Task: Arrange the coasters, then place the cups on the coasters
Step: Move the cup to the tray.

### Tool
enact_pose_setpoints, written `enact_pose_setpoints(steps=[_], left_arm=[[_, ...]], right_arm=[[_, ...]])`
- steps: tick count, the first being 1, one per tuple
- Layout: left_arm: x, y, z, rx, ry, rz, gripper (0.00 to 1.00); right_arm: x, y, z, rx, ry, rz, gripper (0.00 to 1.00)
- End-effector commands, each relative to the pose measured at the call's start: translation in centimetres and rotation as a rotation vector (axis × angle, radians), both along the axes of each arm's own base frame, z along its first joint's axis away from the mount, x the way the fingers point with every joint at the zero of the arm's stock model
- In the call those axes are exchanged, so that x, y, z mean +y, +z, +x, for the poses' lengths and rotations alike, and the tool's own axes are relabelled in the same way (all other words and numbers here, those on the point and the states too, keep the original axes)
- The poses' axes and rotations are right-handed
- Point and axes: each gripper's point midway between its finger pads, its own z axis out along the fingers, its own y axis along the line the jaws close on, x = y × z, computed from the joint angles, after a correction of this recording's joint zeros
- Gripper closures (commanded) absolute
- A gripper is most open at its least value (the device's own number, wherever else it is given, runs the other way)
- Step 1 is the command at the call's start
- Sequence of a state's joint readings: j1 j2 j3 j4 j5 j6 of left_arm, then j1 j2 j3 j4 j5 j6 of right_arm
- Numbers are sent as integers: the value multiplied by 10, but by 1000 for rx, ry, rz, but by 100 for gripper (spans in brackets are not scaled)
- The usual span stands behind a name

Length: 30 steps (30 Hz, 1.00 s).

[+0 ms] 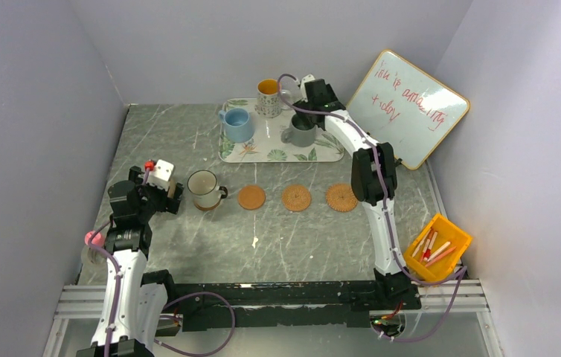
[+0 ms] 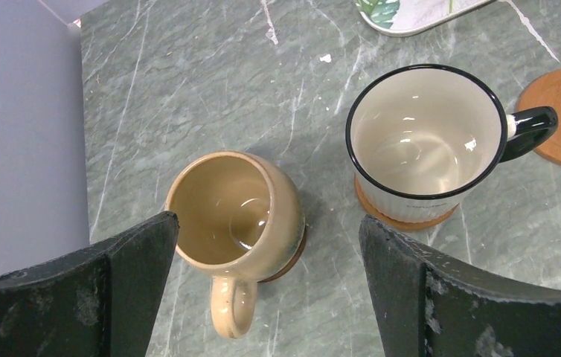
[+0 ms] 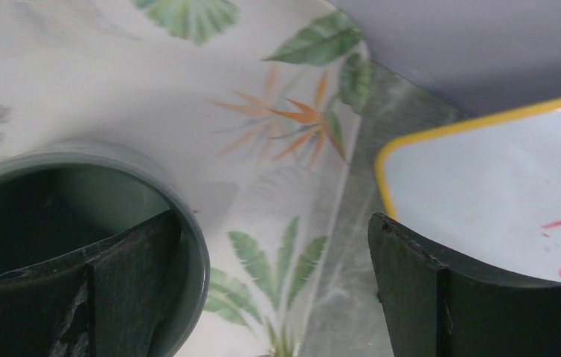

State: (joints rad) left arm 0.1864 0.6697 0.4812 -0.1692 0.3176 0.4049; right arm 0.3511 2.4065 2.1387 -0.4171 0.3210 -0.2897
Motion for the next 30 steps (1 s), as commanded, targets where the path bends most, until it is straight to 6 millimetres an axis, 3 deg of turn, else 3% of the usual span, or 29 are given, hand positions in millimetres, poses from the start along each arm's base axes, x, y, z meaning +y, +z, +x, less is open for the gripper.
enact_pose_setpoints(steps=[1,7,11,14,18,19,26,30], left_arm=[[-4,10,0,-31,-26,3,4],[-6,12,-1,-38,-39,2,4],[-7,11,-1,-35,-43,1,4],[-7,11,-1,-35,-44,0,4],[-8,12,-2,-39,-52,2,4],[-9,13,-2,-43,-55,2,4],[-12,17,-5,-65,-72,6,4],[-13,18,-6,-72,-76,8,4]], right_arm=[[-41,47,18,-113,-125,-62,0],[-69,74,32,-169,-184,-75,0],[-55,107,33,-218,-151,-3,0],[-14,143,23,-270,-40,121,0],[58,180,-3,-352,143,165,0],[84,186,-11,-363,191,163,0],[192,176,-38,-375,343,145,0],[225,164,-43,-409,344,147,0]])
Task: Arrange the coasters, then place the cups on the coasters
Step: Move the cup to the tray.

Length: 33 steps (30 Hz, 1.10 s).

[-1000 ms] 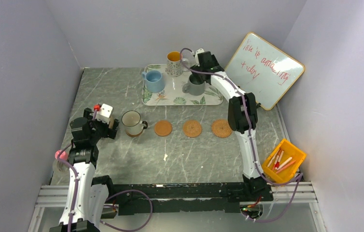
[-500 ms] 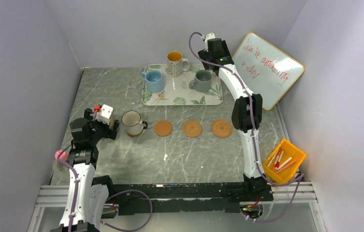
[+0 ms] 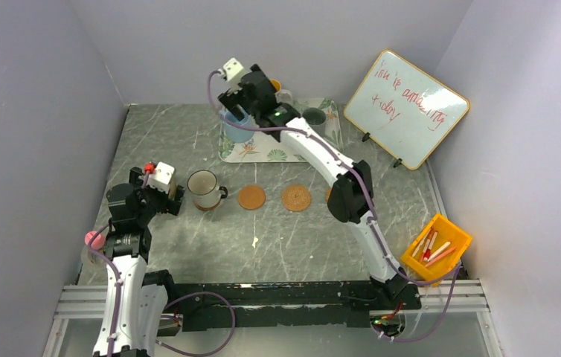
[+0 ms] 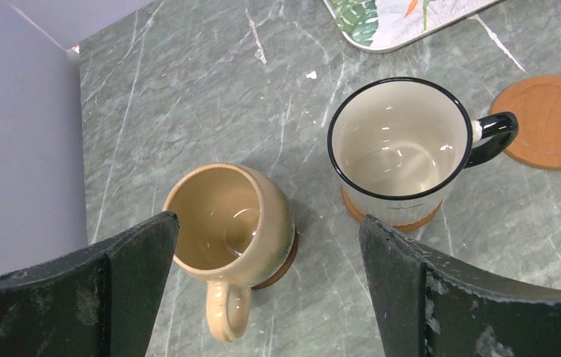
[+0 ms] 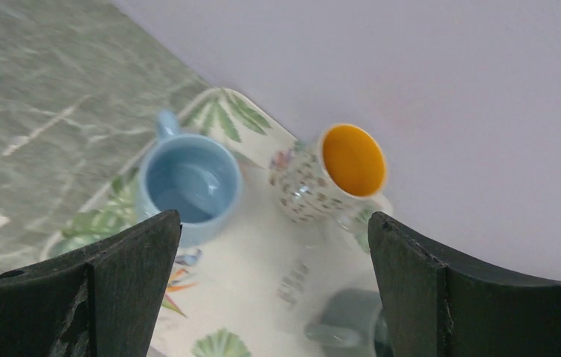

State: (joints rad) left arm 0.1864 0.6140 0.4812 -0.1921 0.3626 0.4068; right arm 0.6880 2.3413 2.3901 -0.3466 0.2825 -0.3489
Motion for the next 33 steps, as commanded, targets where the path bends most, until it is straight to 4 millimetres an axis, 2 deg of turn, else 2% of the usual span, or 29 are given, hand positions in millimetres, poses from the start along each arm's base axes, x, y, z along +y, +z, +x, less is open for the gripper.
enact_pose_setpoints(steps=[1,5,10,16,20,25,30,33], left_arm=[[-4,8,0,-37,-34,13,4],[-5,8,0,-38,-38,13,4],[-6,8,0,-40,-44,14,4],[-5,7,0,-38,-43,17,4],[-5,6,1,-32,-45,14,4],[-6,4,2,-25,-50,14,4],[-5,3,2,-21,-47,13,4],[-5,3,2,-21,-47,14,4]], right_arm=[[9,-3,18,-75,-66,19,0],[17,-24,25,-95,-123,13,0],[10,-42,40,-133,-207,-1,0],[7,-71,54,-127,-228,-17,0],[5,-84,60,-117,-239,-13,0],[3,-94,65,-94,-244,18,0],[8,-121,65,-39,-227,26,0],[3,-138,65,-15,-253,15,0]])
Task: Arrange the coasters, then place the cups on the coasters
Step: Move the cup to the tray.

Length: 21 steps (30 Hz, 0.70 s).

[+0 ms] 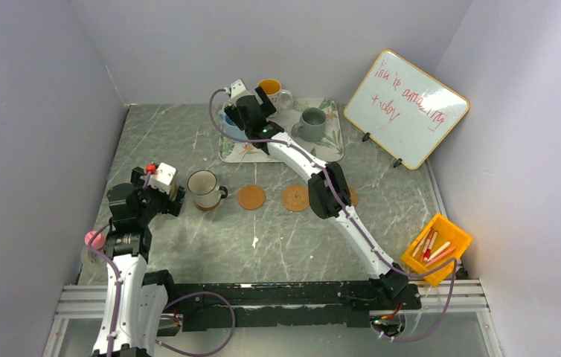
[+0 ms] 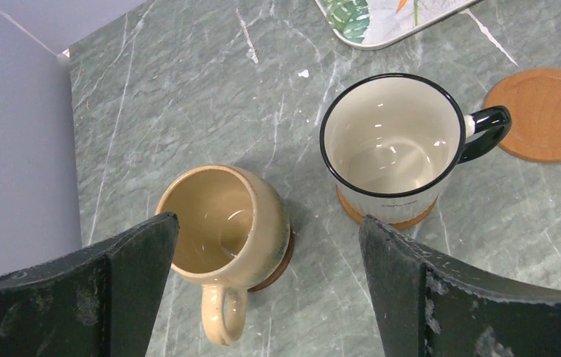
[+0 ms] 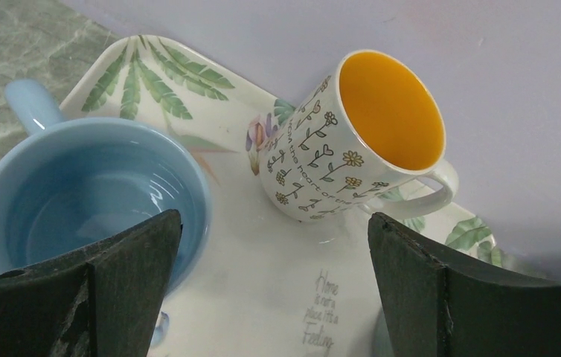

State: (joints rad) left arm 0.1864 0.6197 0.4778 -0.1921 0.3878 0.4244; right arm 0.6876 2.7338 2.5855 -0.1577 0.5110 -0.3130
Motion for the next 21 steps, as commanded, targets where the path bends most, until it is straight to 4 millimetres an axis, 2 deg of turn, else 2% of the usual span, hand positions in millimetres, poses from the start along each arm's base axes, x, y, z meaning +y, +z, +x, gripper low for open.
enact_pose_setpoints(steps=[1,11,16,21], left_arm=[[-2,5,2,-23,-18,7,4],[-4,5,2,-14,-30,3,4],[-5,5,2,-14,-35,2,4],[-5,5,2,-11,-36,1,4]], right_arm=[[-6,-11,6,14,-41,38,0],[-63,-9,25,21,-159,23,0],[-80,-15,26,72,-160,23,0],[-90,-19,17,130,-145,15,0]])
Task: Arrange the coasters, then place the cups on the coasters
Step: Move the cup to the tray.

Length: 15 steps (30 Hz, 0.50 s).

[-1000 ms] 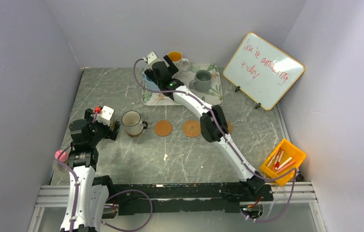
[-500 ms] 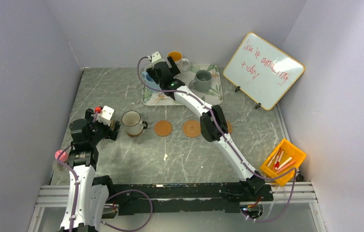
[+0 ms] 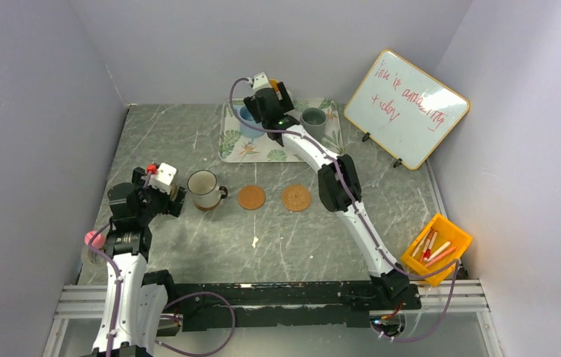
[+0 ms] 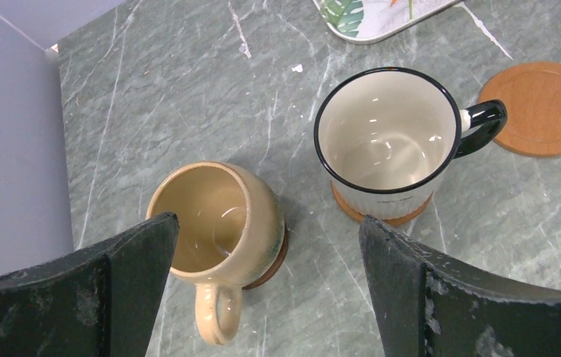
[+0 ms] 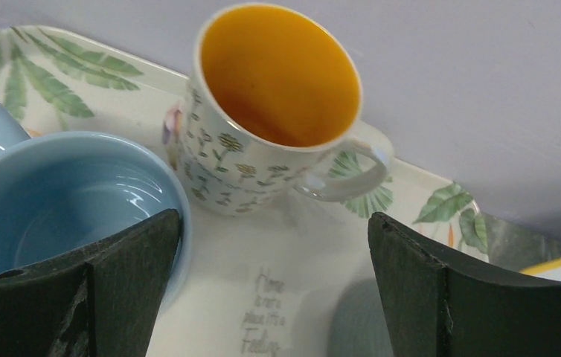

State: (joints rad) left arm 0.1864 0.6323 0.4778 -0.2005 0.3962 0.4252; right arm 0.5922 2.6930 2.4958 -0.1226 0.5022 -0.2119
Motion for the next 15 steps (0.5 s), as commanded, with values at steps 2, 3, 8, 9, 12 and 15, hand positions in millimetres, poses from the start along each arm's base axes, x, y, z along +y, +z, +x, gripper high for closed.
enact_pose_setpoints(steps=[2,3,8,9,12,15], left_arm=[[-4,10,3,-30,-30,7,4],[-4,9,2,-30,-31,6,4],[-4,10,2,-30,-34,6,4],[-5,10,2,-31,-34,5,4],[-5,11,1,-33,-37,5,4],[-5,11,0,-34,-39,6,4]], right_arm=[[-36,-10,-16,129,-16,-71,0],[-38,-7,-19,129,-12,-73,0],[-51,-4,-30,141,2,-106,0],[-56,-4,-31,146,0,-113,0],[-76,-4,-28,161,-23,-122,0],[-98,-6,-22,172,-50,-123,0]])
